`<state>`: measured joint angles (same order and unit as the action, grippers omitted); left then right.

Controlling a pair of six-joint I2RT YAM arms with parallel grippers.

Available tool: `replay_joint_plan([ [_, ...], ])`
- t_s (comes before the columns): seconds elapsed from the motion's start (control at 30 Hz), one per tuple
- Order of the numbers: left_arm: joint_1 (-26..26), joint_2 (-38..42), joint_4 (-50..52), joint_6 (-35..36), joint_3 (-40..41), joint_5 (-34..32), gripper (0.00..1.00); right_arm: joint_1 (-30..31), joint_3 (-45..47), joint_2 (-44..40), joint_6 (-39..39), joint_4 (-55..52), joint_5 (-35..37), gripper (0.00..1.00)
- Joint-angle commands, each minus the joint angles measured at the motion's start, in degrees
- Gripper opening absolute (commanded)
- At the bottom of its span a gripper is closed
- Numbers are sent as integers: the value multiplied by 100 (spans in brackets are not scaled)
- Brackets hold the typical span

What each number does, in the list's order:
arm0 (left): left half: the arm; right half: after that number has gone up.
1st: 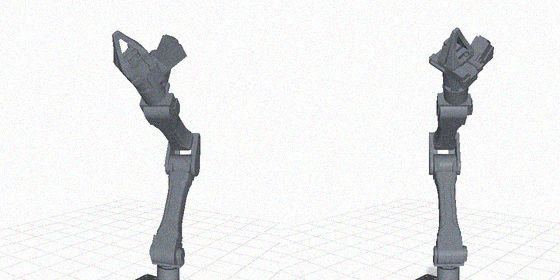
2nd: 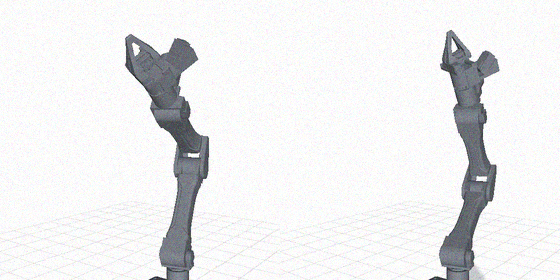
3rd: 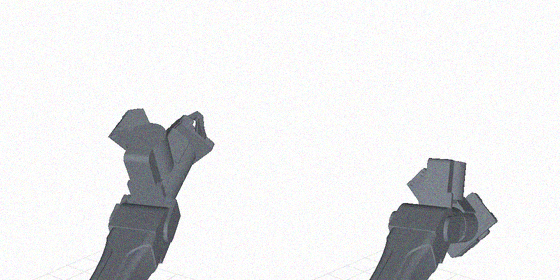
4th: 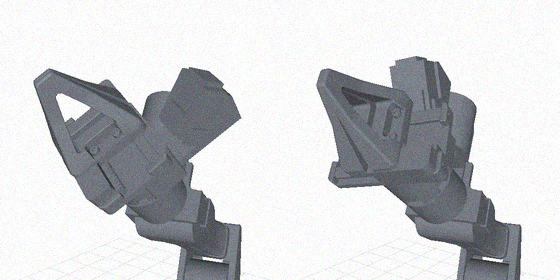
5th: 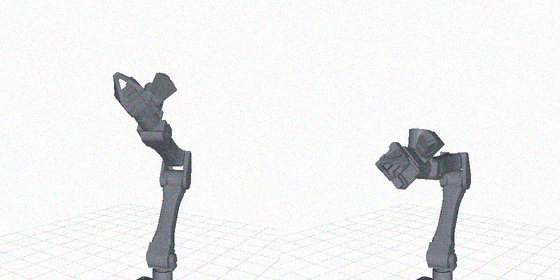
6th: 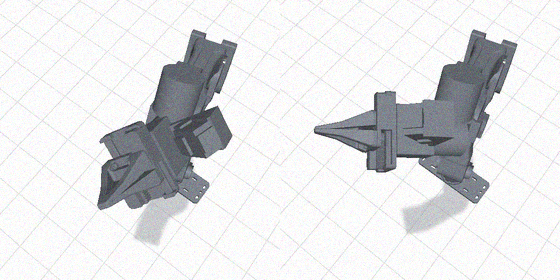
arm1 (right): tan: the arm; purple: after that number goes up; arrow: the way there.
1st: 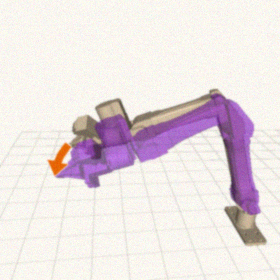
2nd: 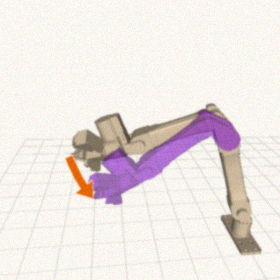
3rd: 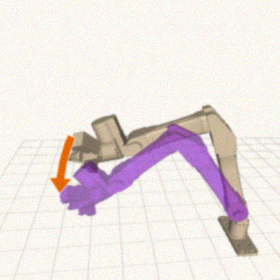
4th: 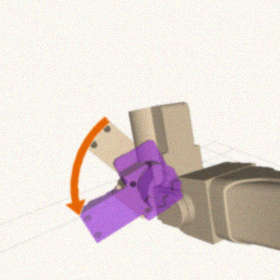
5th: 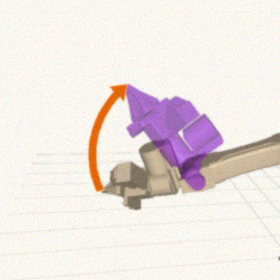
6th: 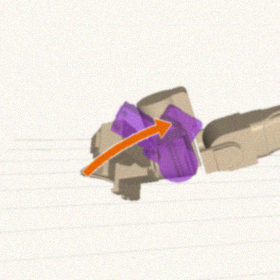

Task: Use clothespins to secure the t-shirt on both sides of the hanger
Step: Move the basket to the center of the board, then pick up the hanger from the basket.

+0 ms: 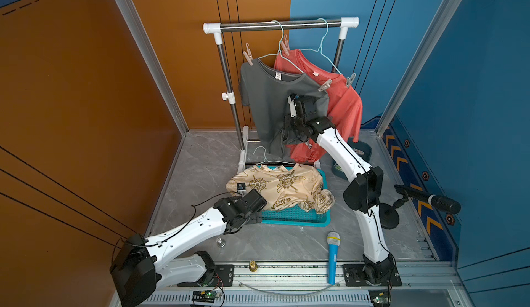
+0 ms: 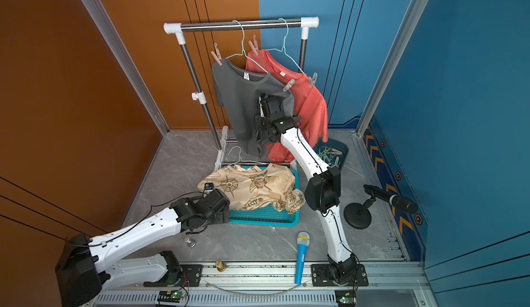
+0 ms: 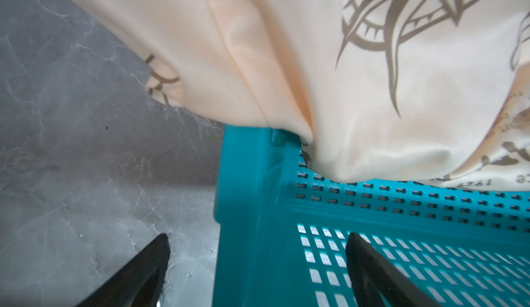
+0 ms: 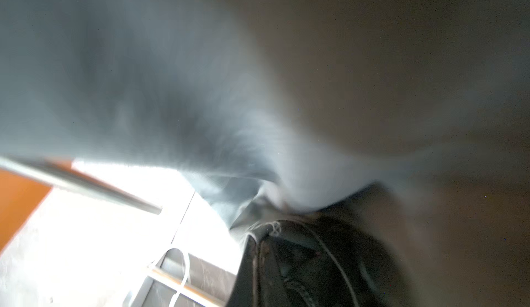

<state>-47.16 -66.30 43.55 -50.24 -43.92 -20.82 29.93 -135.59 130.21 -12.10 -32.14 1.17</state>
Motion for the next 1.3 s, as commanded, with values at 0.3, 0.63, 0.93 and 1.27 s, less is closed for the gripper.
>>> replay_joint_plan([
  [0.3,66,388,487,543,-801,-642,98,111,1850,-917,75,263,-187,49],
  [0.63,362,320,496,1645,-1963,-1144,98,-5,4519,-3087,-6,905,-459,49],
  [0.93,985,-742,228,1975,-2902,-263,98,-176,6399,-4841,-61,1053,-584,43],
  [1.27,1309,-2269,75,2011,-3908,176,98,-260,8387,-6893,-101,1536,114,51],
])
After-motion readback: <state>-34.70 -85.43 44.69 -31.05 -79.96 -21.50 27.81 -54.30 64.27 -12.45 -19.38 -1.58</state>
